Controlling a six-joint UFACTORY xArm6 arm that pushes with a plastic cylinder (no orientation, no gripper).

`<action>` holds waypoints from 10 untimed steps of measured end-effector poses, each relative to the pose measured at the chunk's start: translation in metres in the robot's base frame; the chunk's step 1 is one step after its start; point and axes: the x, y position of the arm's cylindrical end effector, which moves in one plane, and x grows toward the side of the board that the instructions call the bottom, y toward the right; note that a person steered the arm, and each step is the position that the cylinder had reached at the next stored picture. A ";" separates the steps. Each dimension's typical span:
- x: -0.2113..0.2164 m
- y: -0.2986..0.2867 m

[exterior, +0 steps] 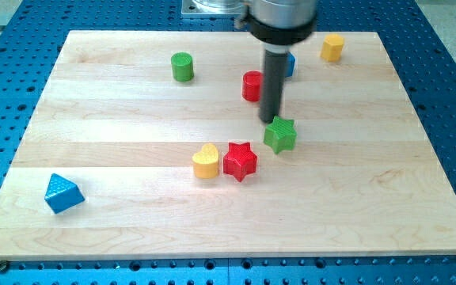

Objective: Move the green star to the center of the board

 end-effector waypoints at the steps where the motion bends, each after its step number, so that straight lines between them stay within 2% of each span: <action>1: 0.012 0.081; 2: 0.065 0.071; 3: 0.072 0.025; 4: 0.026 0.010; 5: 0.017 -0.021; 6: 0.031 -0.034; 8: -0.020 -0.052; 9: -0.028 -0.066; 10: -0.009 -0.042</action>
